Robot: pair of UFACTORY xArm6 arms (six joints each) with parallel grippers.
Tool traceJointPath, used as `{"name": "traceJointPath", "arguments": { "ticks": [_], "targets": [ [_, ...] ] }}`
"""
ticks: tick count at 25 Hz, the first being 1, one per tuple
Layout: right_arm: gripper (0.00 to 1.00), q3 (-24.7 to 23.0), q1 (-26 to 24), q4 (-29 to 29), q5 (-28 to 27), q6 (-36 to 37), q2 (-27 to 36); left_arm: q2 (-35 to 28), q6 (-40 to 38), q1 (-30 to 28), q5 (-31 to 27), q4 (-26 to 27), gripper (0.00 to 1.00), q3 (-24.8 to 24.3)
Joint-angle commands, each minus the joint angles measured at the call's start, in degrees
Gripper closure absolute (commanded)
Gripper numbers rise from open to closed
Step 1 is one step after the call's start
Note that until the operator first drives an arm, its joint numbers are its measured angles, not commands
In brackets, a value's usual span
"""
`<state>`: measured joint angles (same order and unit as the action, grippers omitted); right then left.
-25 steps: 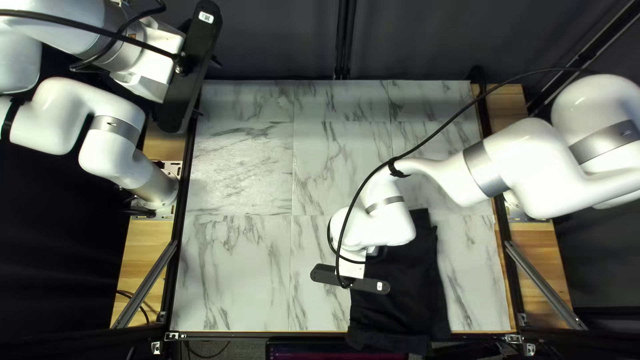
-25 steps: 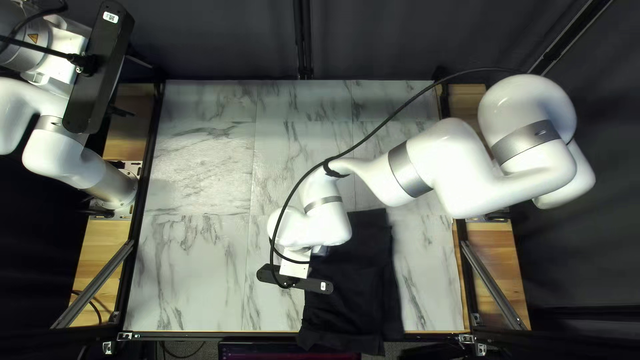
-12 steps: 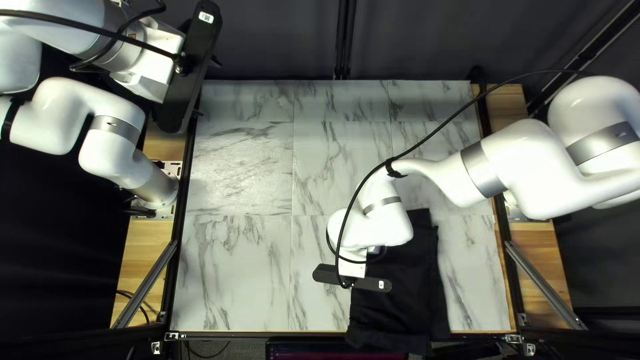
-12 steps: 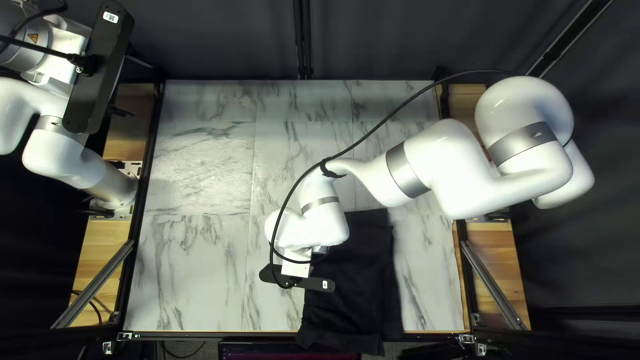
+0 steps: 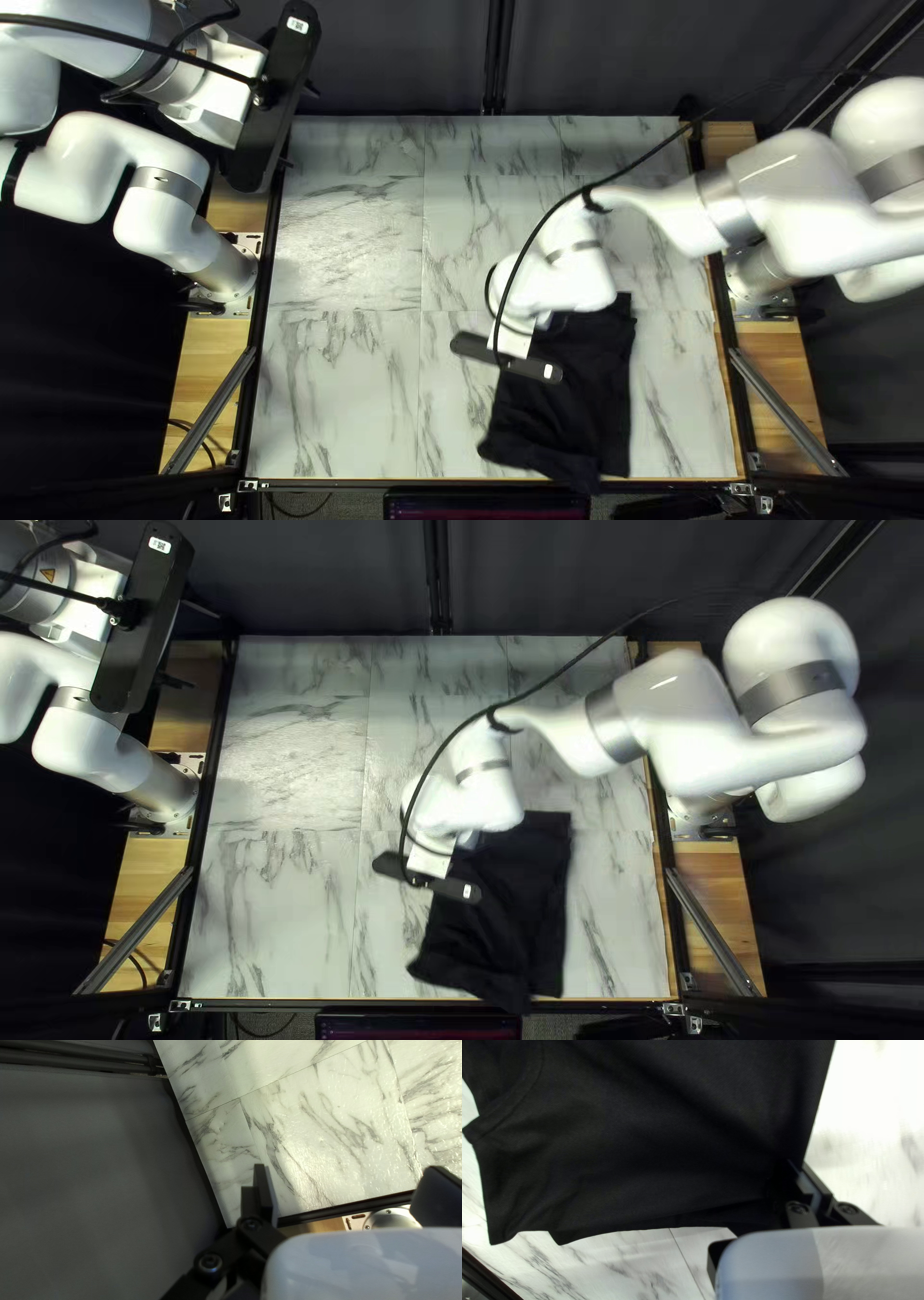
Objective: Fold t-shirt
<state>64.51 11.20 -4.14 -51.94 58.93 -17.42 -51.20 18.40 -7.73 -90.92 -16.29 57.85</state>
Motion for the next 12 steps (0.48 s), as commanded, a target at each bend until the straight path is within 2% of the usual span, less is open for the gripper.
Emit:
{"name": "traceJointPath", "arguments": {
  "ticks": [1, 4, 12],
  "targets": [
    [1.00, -3.1, -3.5, -1.6, 2.1, -0.1, 3.1, 0.0, 0.0, 0.0, 0.0, 0.0, 0.00, 0.0],
    [1.00, -4.1, -6.7, -2.2, 3.4, 1.6, 4.0, 0.0, 0.0, 0.0, 0.0, 0.0, 0.00, 0.0],
    [1.00, -2.2, -18.3, -1.8, 5.8, 10.8, 2.4, 0.0, 0.0, 0.0, 0.0, 0.0, 0.00, 0.0]
  ]
}}
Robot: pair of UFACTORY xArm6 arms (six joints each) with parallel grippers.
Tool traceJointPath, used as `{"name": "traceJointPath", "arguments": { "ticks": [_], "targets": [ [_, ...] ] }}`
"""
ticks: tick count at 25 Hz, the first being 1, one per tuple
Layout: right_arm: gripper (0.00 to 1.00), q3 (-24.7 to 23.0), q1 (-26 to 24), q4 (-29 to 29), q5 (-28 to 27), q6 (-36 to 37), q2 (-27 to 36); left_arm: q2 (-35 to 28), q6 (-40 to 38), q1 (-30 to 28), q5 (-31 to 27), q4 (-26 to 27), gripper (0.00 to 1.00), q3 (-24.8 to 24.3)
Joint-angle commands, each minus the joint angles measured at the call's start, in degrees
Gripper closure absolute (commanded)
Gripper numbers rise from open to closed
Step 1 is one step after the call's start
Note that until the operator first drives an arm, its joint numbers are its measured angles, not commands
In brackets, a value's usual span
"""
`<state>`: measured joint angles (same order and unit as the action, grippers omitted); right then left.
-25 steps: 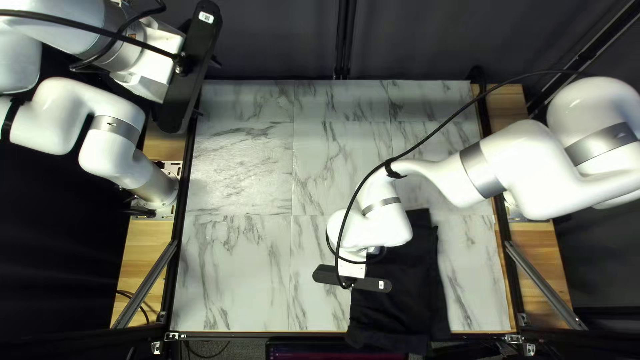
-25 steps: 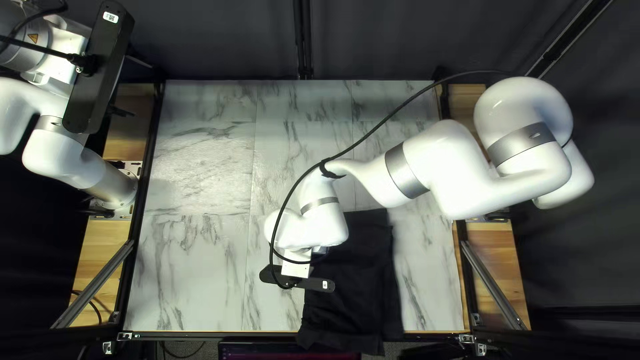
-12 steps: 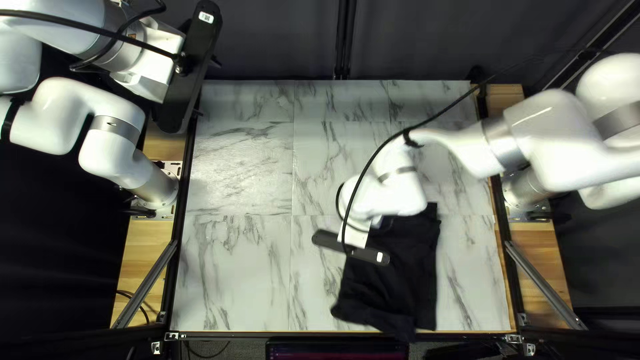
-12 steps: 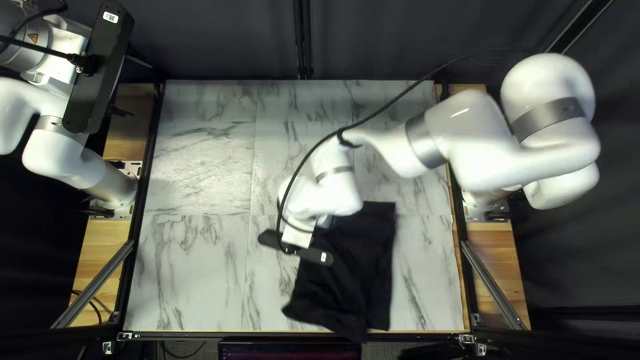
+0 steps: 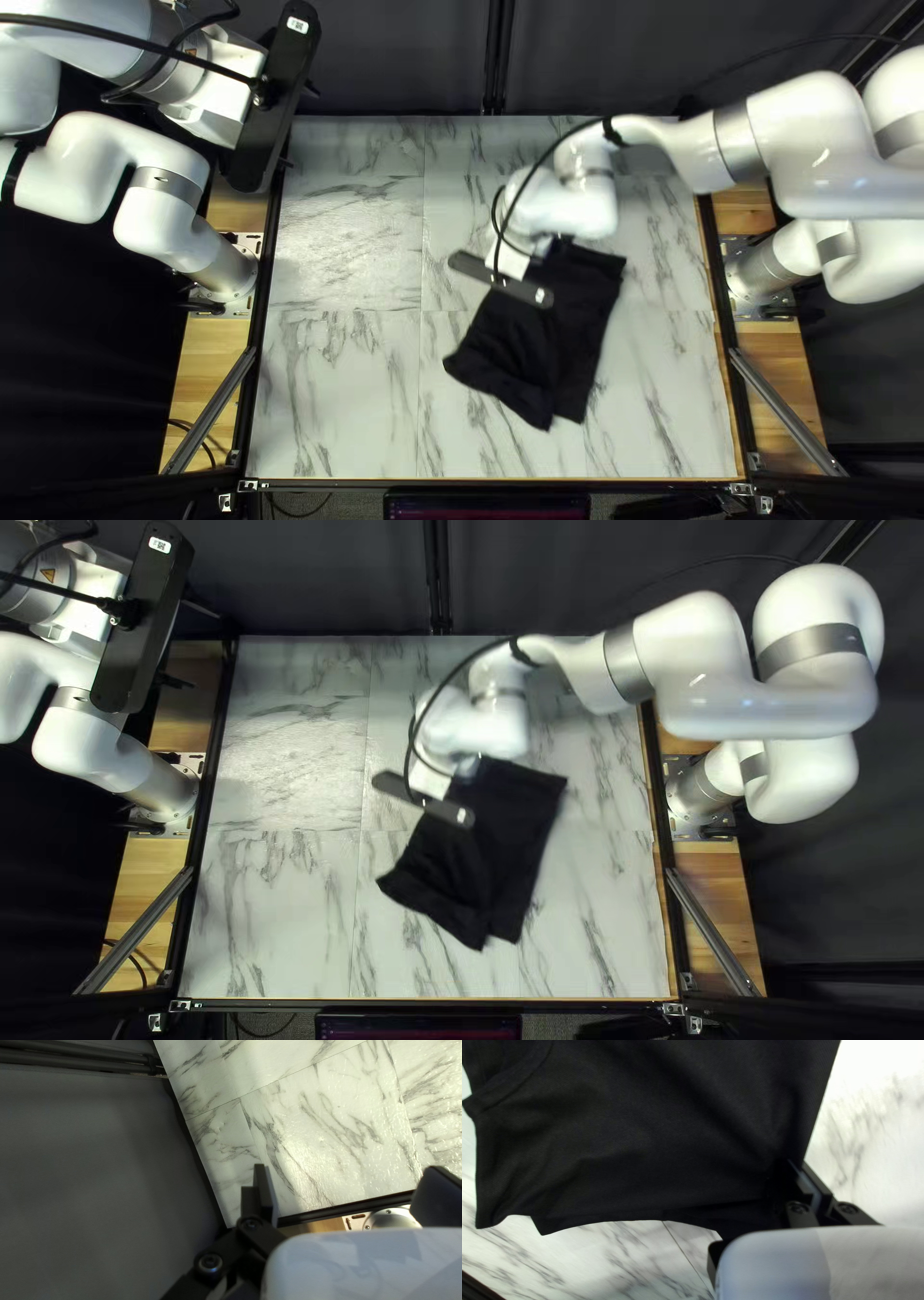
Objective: Fold t-shirt
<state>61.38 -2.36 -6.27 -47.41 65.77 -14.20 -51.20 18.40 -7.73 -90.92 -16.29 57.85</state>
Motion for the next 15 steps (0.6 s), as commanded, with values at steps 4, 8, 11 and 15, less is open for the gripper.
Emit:
{"name": "traceJointPath", "arguments": {
  "ticks": [4, 8, 11, 15],
  "targets": [
    [1.00, 1.3, -9.2, 1.1, 3.4, 6.6, -1.8, 0.0, 0.0, 0.0, 0.0, 0.0, 0.00, 0.0],
    [0.10, 1.2, -11.6, 3.0, 6.0, 7.4, -2.9, 0.0, 0.0, 0.0, 0.0, 0.0, 0.00, 0.0],
    [0.00, -0.9, -9.8, 3.6, 7.2, 5.1, -1.8, 0.0, 0.0, 0.0, 0.0, 0.0, 0.00, 0.0],
    [0.00, -7.2, -5.0, 1.8, 7.8, -3.5, 4.7, 0.0, 0.0, 0.0, 0.0, 0.0, 0.00, 0.0]
  ]
}}
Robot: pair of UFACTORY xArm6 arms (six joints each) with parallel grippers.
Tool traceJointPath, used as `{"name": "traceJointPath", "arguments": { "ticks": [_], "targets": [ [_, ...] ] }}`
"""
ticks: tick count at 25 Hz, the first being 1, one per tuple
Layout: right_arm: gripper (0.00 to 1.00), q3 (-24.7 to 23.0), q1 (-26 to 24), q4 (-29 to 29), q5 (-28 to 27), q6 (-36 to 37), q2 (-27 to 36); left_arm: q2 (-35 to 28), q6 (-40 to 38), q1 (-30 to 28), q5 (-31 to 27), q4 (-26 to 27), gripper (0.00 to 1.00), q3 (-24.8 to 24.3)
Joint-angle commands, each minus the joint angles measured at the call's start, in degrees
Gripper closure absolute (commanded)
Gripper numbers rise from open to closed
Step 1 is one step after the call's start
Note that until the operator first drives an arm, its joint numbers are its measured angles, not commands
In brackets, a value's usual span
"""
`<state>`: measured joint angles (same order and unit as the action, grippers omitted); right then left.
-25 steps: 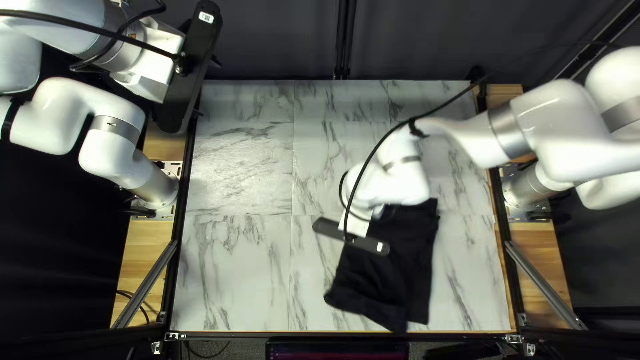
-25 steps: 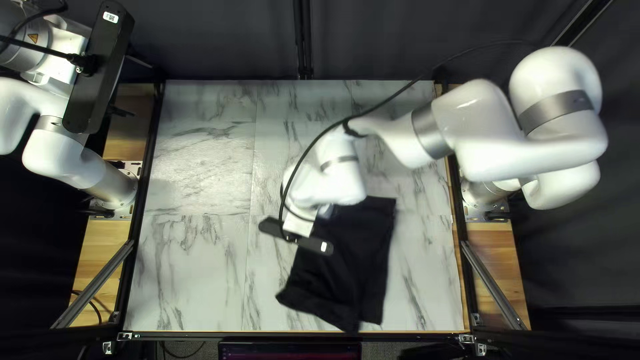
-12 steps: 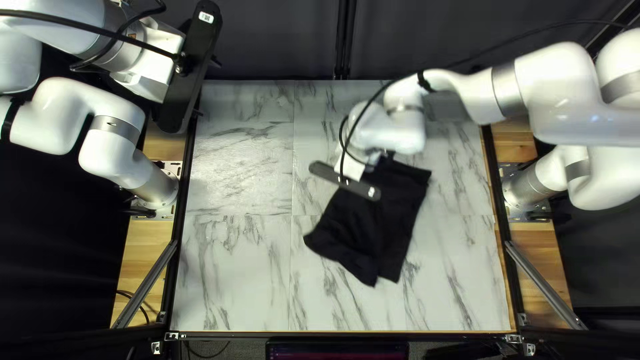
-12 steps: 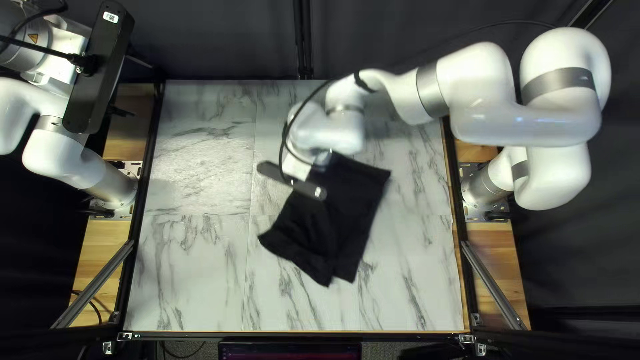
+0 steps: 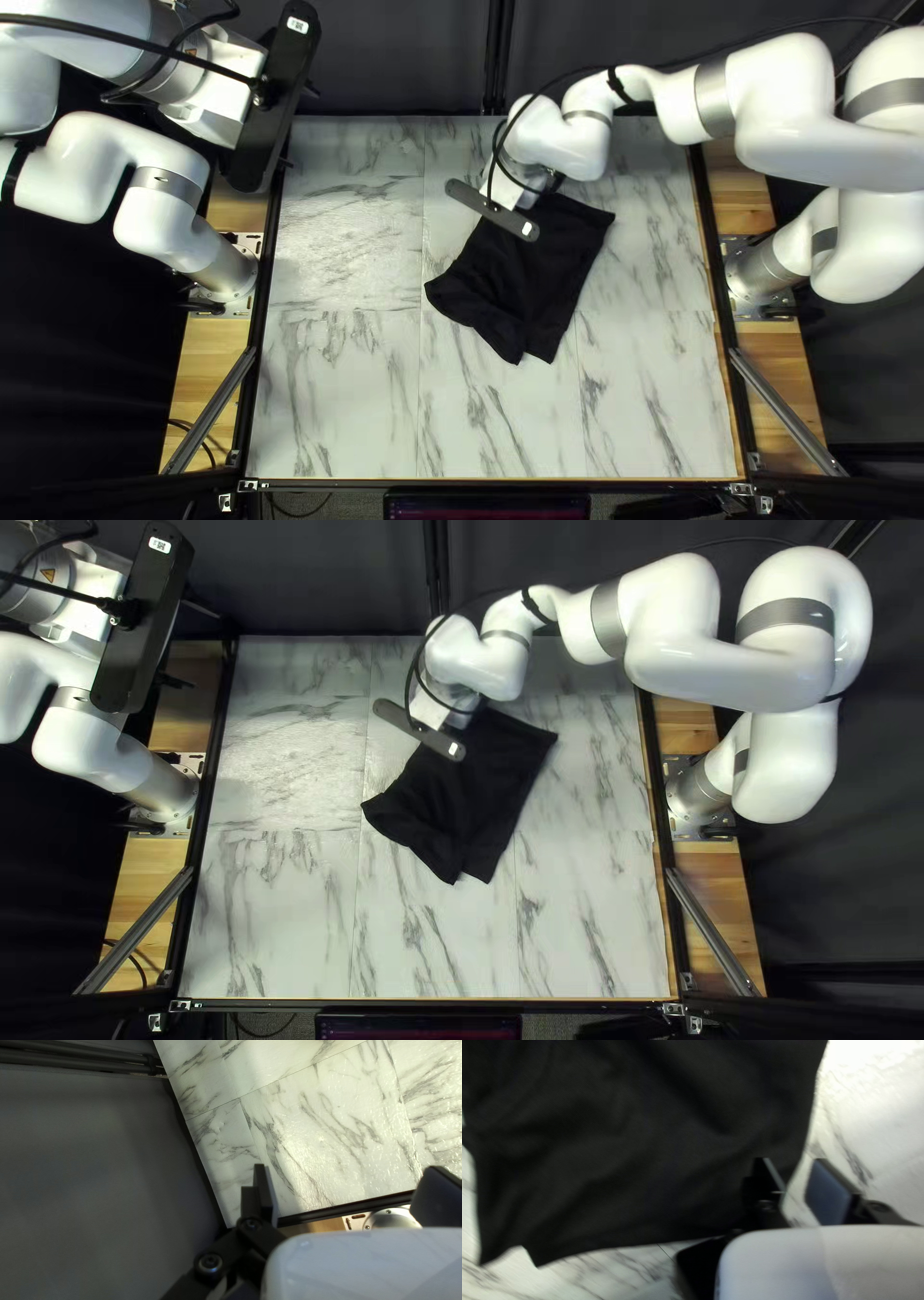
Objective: Fold t-shirt
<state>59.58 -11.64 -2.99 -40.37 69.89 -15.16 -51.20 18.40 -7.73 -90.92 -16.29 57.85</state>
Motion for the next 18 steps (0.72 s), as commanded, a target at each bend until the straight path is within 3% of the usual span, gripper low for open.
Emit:
{"name": "traceJointPath", "arguments": {
  "ticks": [1, 5, 11, 18],
  "targets": [
    [0.00, -7.0, 6.3, -2.3, 0.4, -11.1, 7.8, 0.0, 0.0, 0.0, 0.0, 0.0, 0.00, 0.0],
    [0.00, -10.3, 15.4, -6.0, -0.5, -26.3, 12.6, 0.0, 0.0, 0.0, 0.0, 0.0, 0.00, 0.0],
    [0.00, -8.1, 26.5, -10.7, -0.1, -48.5, 9.2, 0.0, 0.0, 0.0, 0.0, 0.0, 0.00, 0.0],
    [0.00, -8.1, 26.5, -10.7, -0.1, -48.5, 9.2, 0.0, 0.0, 0.0, 0.0, 0.0, 0.00, 0.0]
  ]
}}
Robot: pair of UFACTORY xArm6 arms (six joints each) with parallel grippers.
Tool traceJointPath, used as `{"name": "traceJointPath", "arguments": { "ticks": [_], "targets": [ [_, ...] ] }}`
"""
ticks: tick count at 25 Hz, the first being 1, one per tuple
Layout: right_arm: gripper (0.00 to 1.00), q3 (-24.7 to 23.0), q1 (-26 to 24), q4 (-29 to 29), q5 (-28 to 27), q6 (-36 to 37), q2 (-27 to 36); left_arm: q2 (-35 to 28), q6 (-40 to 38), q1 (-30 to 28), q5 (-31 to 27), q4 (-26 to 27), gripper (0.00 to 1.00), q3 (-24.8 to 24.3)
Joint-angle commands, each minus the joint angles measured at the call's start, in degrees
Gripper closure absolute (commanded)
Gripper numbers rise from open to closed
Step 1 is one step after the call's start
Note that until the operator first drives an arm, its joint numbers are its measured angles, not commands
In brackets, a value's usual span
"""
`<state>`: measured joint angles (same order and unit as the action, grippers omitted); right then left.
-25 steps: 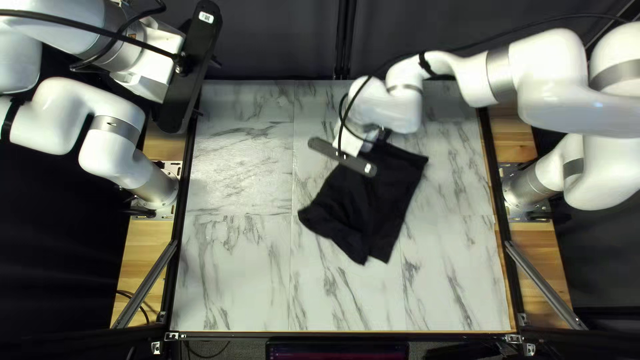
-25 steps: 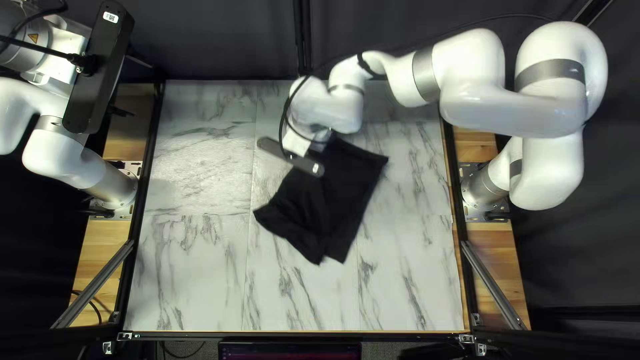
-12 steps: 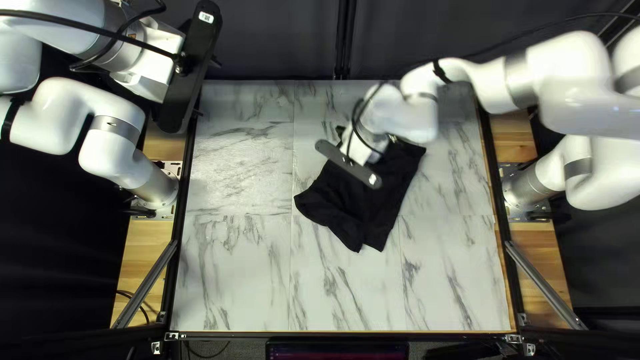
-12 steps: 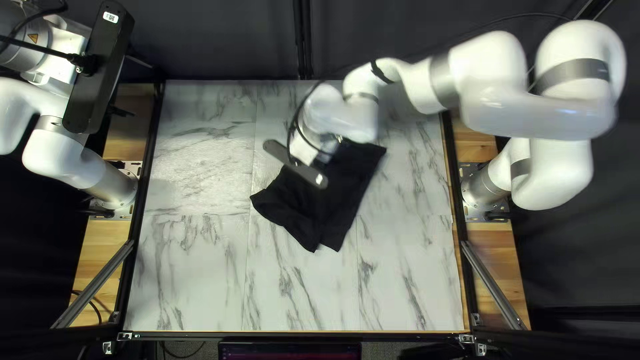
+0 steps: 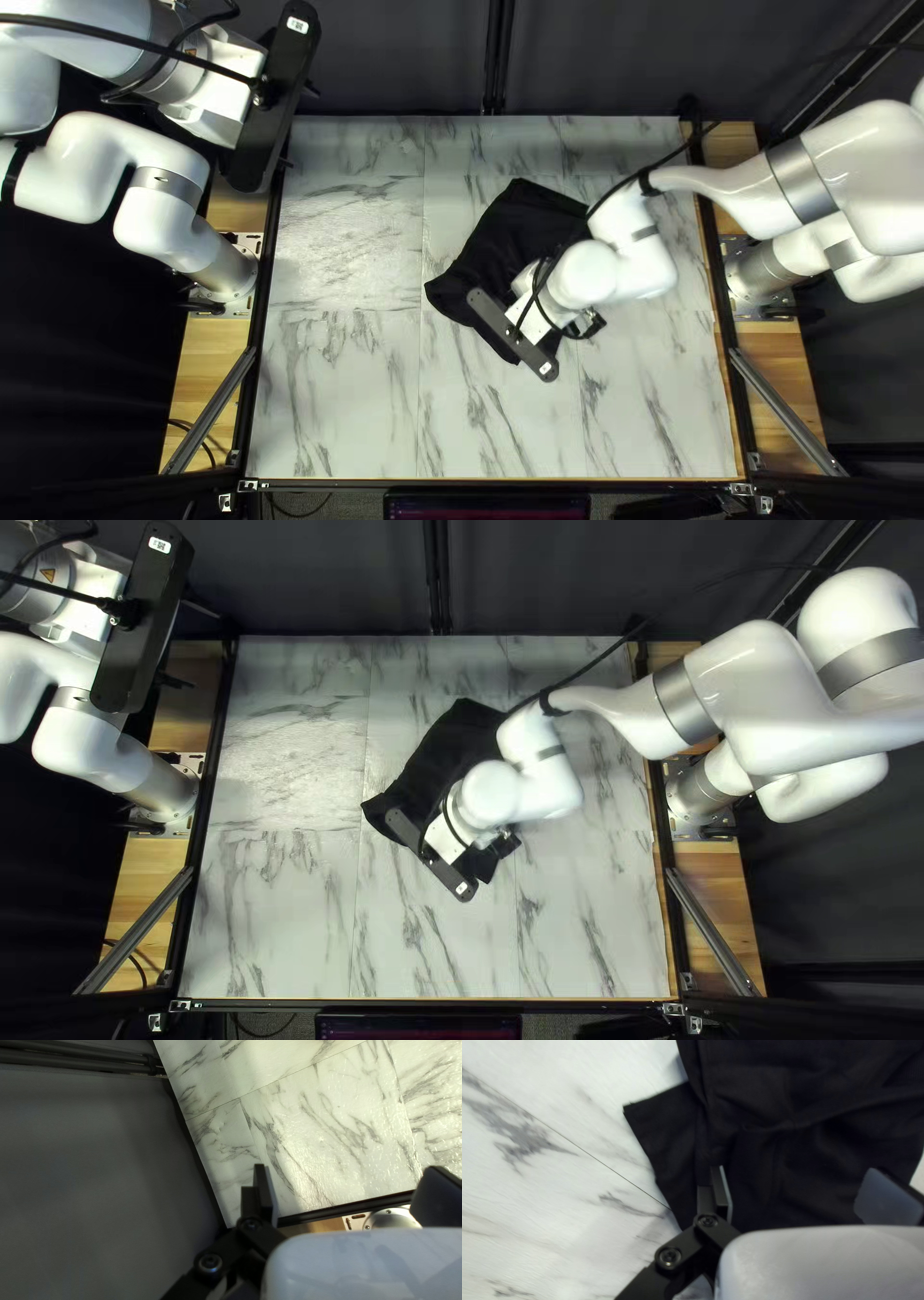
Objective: Fold t-shirt
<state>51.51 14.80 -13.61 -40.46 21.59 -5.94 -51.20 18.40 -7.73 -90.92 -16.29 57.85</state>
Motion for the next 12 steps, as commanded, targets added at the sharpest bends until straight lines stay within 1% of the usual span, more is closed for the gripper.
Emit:
{"name": "traceJointPath", "arguments": {
  "ticks": [1, 4, 5, 6, 8, 10, 12],
  "targets": [
    [0.00, 0.0, 0.1, -0.1, 0.0, -0.2, 0.0, 0.0, 0.0, 0.0, 0.0, 0.0, 0.00, 0.0],
    [0.00, 2.4, 1.7, -0.1, -1.5, -3.2, -1.3, 0.0, 0.0, 0.0, 0.0, 0.0, 0.00, 0.0],
    [0.00, 3.7, 2.5, -1.5, -2.1, -6.7, -2.3, 0.0, 0.0, 0.0, 0.0, 0.0, 0.00, 0.0],
    [0.00, 4.1, 2.7, -2.5, -2.1, -8.7, -2.8, 0.0, 0.0, 0.0, 0.0, 0.0, 0.00, 0.0],
    [0.00, 4.2, 2.8, -5.2, -1.5, -13.9, -4.0, 0.0, 0.0, 0.0, 0.0, 0.0, 0.00, 0.0],
    [0.06, 3.5, 2.7, -6.7, 0.0, -17.4, -4.6, 0.0, 0.0, 0.0, 0.0, 0.0, 0.00, 0.0],
    [0.05, 3.3, 2.8, -7.9, 1.4, -21.0, -5.9, 0.0, 0.0, 0.0, 0.0, 0.0, 0.00, 0.0]
  ]
}}
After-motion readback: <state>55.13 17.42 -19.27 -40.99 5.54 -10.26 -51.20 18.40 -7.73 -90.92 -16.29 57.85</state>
